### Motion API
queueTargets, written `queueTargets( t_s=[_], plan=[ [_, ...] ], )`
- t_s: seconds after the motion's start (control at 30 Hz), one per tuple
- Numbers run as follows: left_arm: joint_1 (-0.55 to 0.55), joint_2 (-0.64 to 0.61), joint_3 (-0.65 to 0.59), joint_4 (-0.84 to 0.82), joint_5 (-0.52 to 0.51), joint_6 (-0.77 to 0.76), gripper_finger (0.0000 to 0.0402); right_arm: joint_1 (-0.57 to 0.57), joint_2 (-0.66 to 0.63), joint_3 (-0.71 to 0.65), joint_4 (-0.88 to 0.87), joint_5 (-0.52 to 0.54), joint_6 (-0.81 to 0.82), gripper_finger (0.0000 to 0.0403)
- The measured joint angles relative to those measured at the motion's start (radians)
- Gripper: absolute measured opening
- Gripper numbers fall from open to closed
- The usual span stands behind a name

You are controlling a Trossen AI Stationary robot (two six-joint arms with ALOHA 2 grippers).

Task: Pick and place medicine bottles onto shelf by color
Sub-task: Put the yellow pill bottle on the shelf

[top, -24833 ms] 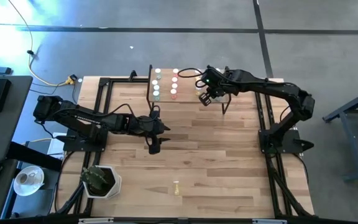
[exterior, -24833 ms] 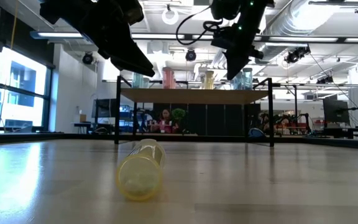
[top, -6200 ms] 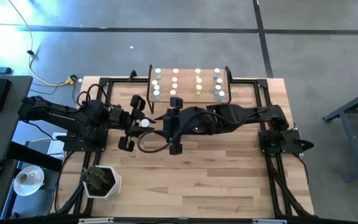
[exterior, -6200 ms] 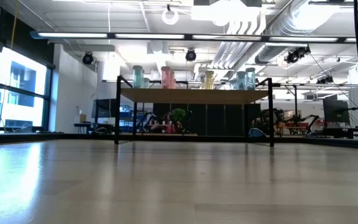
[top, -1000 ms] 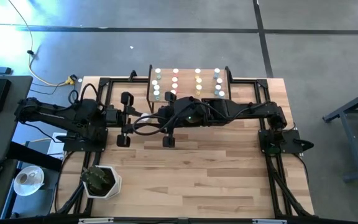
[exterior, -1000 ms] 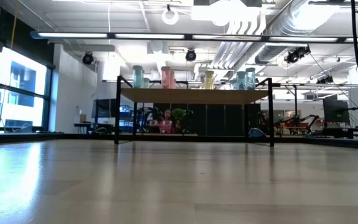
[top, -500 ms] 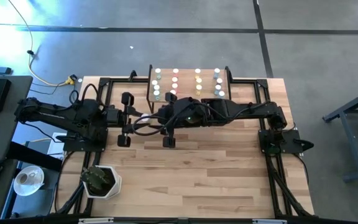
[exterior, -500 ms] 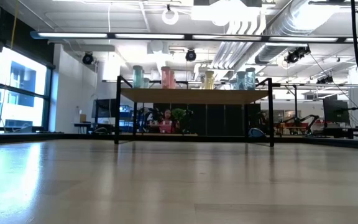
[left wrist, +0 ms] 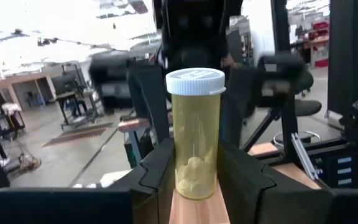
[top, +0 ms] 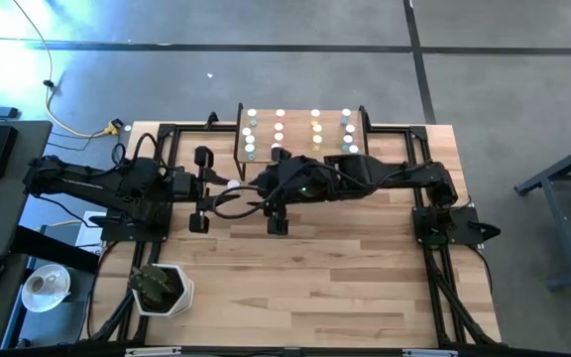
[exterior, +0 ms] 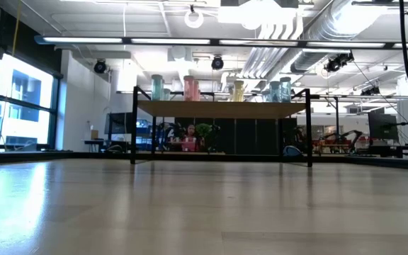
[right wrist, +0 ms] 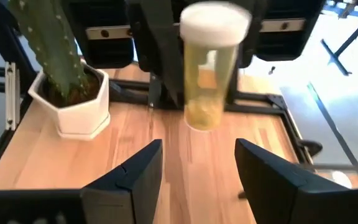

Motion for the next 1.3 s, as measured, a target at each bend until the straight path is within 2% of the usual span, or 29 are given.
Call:
queueTargets(
  t_s=[0.17, 0.27, 0.53, 0.73, 1.13, 1.3],
  plan=[
    [0.000, 0.024, 0.002, -0.030, -0.013, -0.028, 0.0095, -0.005, -0.003, 0.077, -0.140, 0.009, 0.015, 0.0193],
    [0.000, 0.054, 0.001, -0.032, -0.013, -0.048, 0.0095, -0.011, -0.026, 0.064, -0.167, 0.011, 0.003, 0.0193],
    [0.001, 0.142, 0.001, -0.008, -0.015, -0.050, 0.0095, -0.025, -0.050, 0.063, -0.190, -0.009, -0.029, 0.0193],
    [0.001, 0.190, 0.001, 0.024, -0.015, -0.054, 0.0095, -0.033, -0.050, 0.062, -0.200, -0.111, -0.031, 0.0193],
    [0.001, 0.232, 0.000, 0.096, -0.015, -0.054, 0.0095, -0.039, -0.046, 0.061, -0.200, -0.148, -0.011, 0.0193],
    [0.001, 0.235, 0.000, 0.128, -0.015, -0.051, 0.0095, -0.039, -0.046, 0.061, -0.199, -0.197, 0.003, 0.0193]
  ],
)
